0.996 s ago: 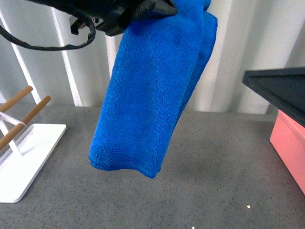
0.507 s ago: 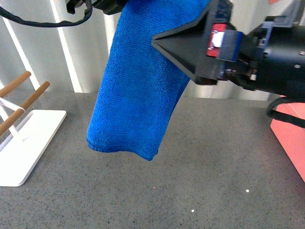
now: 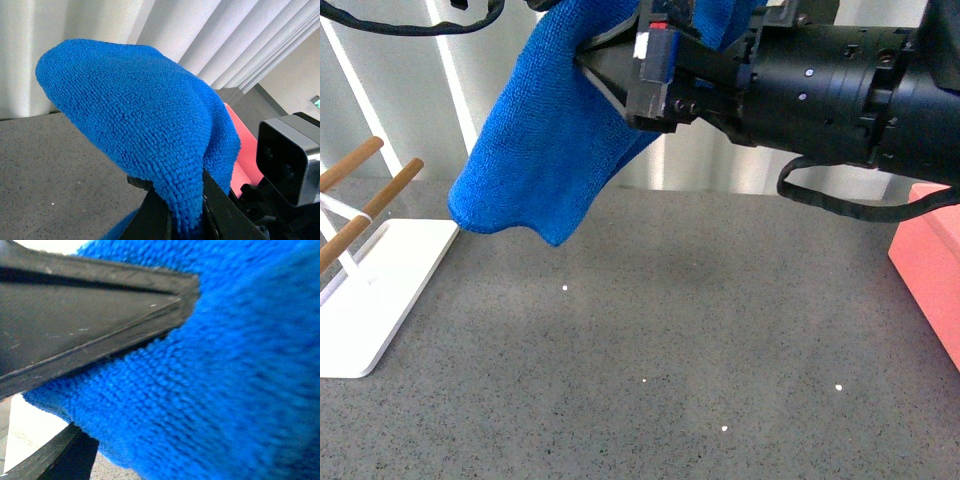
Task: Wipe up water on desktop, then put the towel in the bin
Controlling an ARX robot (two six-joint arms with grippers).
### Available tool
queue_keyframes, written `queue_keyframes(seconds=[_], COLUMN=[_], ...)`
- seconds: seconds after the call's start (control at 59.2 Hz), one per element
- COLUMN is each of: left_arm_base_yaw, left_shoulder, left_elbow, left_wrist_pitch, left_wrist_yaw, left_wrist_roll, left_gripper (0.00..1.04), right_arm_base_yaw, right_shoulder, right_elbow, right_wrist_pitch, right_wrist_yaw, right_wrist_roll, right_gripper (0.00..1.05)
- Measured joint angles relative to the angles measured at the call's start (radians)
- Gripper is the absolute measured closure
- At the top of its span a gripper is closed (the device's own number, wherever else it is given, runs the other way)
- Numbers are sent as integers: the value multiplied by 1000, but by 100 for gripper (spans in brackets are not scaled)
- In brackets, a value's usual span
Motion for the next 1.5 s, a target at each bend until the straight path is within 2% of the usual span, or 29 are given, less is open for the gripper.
queue_keyframes(seconds=[0.084, 0.152, 0.507, 0.557, 0.827, 1.503], left_arm_base_yaw=[1, 2, 2, 3, 6, -1], left_shoulder=[0, 0, 0, 0, 5, 5], left_elbow=[0, 0, 0, 0, 0, 0], left_wrist_pitch=[0, 0, 0, -1, -4, -4], left_wrist_yaw=[-1, -1, -2, -3, -16, 6], left_wrist_roll=[2, 3, 8, 10, 18, 10], left_gripper=[99, 99, 49, 42, 5, 7], right_arm_base_yaw=[20, 39, 71, 70, 66, 11], right_shoulder=[2, 2, -7, -13, -49, -161], right_elbow=[0, 0, -36, -40, -85, -217], right_wrist_pitch=[0, 1, -5, -5, -6, -19], right_wrist_yaw=[23, 37, 80, 89, 138, 158], right_wrist_roll=[-15, -39, -103, -106, -125, -165], right_gripper=[35, 47, 95, 100, 100, 100])
